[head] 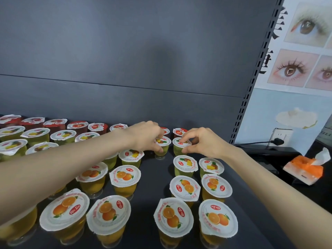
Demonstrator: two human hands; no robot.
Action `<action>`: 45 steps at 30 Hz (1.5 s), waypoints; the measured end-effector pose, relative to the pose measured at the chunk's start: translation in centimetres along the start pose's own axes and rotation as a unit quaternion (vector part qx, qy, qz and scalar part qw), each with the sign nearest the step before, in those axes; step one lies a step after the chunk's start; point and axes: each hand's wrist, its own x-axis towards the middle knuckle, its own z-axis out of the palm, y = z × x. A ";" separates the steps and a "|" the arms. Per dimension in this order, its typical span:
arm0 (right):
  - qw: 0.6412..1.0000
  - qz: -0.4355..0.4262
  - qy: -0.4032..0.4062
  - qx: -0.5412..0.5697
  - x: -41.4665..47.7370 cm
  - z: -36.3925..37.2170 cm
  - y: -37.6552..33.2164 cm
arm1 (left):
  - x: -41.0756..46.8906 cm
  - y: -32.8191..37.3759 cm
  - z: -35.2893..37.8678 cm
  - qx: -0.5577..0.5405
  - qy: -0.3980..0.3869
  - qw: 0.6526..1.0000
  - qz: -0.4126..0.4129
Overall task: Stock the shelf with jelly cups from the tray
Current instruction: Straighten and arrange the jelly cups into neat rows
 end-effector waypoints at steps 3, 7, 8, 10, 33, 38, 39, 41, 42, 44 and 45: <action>1.000 0.007 -0.001 0.004 -0.1 0.0 -0.1 | -0.1 0.1 0.1 0.014 0.001 1.000 0.002; 1.000 0.009 -0.005 -0.005 -0.3 -0.3 -0.3 | -0.2 0.3 0.0 0.027 -0.001 1.000 0.001; 1.000 0.007 -0.006 -0.014 -0.4 -0.3 -0.5 | -0.2 0.3 -0.1 0.029 -0.003 1.000 0.000; 0.999 0.002 -0.009 -0.034 -0.4 -0.5 -0.7 | -0.3 0.3 -0.3 0.030 -0.008 1.000 0.000; 0.997 0.059 -0.051 0.018 -8.0 -2.9 -1.0 | -2.5 7.2 -1.5 -0.222 -0.081 0.969 0.076; 0.993 0.074 -0.069 0.054 -7.7 -2.7 -1.0 | -2.2 7.4 -1.4 -0.211 -0.068 0.973 0.066; 0.994 0.073 -0.066 0.051 -7.6 -2.6 -1.1 | -2.3 7.2 -1.4 -0.208 -0.065 0.974 0.061; 0.995 0.069 -0.055 0.045 -7.3 -2.3 -1.3 | -2.4 6.8 -1.4 -0.201 -0.060 0.976 0.052; 0.996 0.064 -0.050 0.041 -7.0 -2.1 -1.5 | -2.5 6.5 -1.4 -0.196 -0.057 0.978 0.047; 0.998 0.050 -0.040 0.025 -6.6 -1.6 -1.9 | -2.9 5.8 -1.4 -0.191 -0.050 0.980 0.033; 0.998 0.042 -0.036 0.018 -6.3 -1.4 -2.1 | -3.1 5.5 -1.4 -0.189 -0.046 0.981 0.025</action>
